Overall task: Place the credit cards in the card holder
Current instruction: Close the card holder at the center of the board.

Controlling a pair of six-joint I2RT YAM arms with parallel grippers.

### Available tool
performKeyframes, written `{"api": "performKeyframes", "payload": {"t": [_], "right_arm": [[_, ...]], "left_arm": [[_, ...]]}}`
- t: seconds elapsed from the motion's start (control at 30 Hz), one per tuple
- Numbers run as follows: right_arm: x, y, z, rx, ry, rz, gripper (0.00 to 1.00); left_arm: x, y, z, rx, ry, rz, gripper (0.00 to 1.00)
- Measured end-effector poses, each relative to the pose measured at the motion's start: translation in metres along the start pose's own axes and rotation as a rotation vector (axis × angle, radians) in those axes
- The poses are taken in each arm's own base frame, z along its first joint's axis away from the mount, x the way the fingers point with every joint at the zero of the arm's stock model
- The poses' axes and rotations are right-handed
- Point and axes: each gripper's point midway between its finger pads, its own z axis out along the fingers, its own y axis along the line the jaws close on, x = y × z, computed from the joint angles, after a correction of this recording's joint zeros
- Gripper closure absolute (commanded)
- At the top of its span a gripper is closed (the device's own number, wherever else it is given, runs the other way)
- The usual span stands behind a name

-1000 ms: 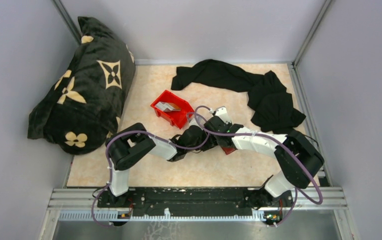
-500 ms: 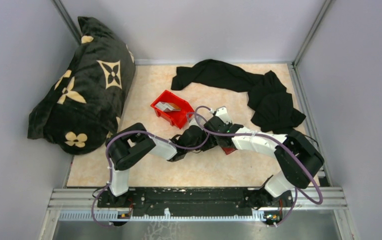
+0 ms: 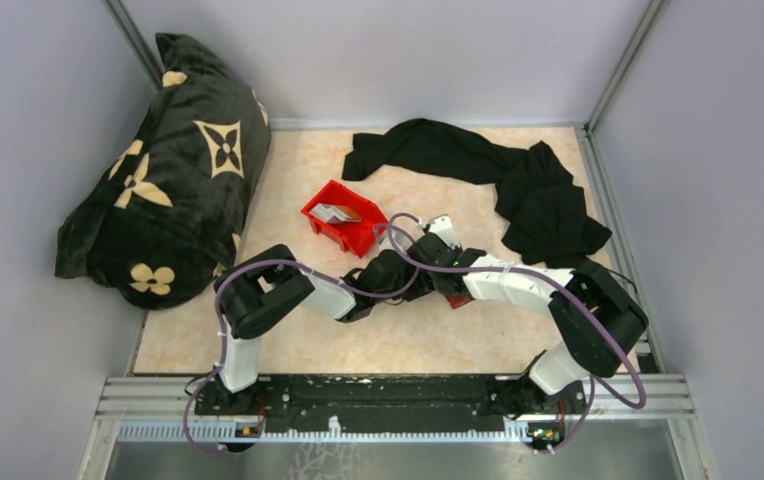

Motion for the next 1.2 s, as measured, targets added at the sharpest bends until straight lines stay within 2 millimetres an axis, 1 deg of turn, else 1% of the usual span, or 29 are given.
{"api": "performKeyframes", "payload": {"t": [0.27,0.87,1.2], "right_arm": [[0.0003,0.0014,-0.0001,-0.008,0.002,0.0,0.95],[-0.0009,0.0015,0.0003,-0.008,-0.002,0.005,0.95],[0.0025,0.0006,0.0057,-0.008,0.02,0.03,0.95]], "left_arm": [[-0.0002,-0.0016,0.0035,0.004,0.003,0.0,0.53],[0.0011,-0.0023,0.0044,0.007,0.011,0.0,0.53],[0.0013,-0.0023,0.0044,0.007,0.012,0.0,0.53]]}}
